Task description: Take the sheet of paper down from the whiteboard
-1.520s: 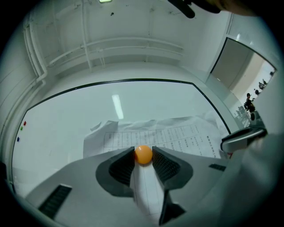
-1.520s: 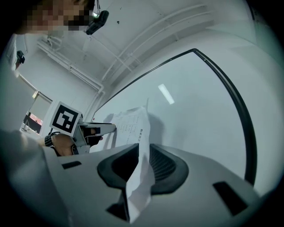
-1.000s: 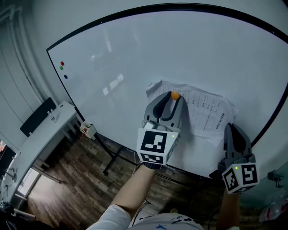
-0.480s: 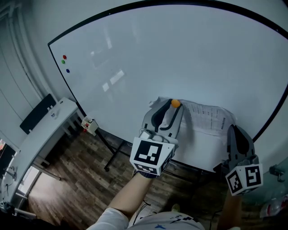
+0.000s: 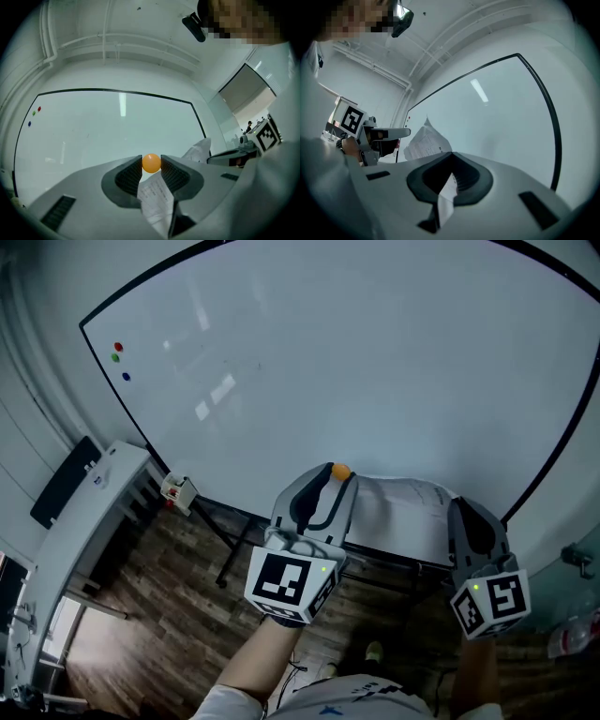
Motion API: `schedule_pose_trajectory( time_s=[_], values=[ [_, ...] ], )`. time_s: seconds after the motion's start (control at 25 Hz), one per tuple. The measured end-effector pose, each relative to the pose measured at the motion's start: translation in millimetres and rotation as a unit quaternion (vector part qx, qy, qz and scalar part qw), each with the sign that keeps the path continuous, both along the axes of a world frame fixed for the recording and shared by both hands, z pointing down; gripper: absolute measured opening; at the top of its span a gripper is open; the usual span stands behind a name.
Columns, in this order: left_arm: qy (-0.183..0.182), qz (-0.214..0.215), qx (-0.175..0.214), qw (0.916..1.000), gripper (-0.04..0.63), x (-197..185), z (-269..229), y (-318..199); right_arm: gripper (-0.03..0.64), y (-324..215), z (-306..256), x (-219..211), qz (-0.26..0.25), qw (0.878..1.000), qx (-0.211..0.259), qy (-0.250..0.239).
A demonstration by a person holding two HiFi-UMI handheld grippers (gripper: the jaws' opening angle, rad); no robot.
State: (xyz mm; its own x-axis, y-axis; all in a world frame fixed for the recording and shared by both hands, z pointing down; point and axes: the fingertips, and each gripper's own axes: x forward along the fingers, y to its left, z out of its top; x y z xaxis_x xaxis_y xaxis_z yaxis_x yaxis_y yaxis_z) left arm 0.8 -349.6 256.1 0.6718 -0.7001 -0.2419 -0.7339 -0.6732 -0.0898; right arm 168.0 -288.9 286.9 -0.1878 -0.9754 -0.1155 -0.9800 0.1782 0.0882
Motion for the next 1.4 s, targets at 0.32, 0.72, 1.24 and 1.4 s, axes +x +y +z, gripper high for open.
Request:
schedule_pose_trajectory(
  time_s=[0.32, 0.72, 1.24, 1.4],
  values=[
    [-0.006, 0.000, -0.042, 0.9991, 0.133, -34.7, 34.6, 11.5, 0.012, 7.4, 29.6, -26.9, 0.008, 1.000, -0.026, 0.009],
    [-0.009, 0.014, -0.055, 0.9984, 0.133, -44.5, 51.3, 31.4, 0.012, 10.4, 51.4, -43.1, 0.008, 0.998, -0.057, 0.012],
    [-0.007, 0.023, -0.058, 0.9980, 0.133, -44.9, 52.3, 39.7, 0.012, 15.1, 51.0, -50.6, 0.009, 0.998, -0.060, 0.008],
    [-0.005, 0.025, -0.058, 0.9980, 0.133, -43.8, 51.9, 41.8, 0.012, 16.8, 50.6, -51.0, 0.008, 0.998, -0.060, 0.010]
  ],
)
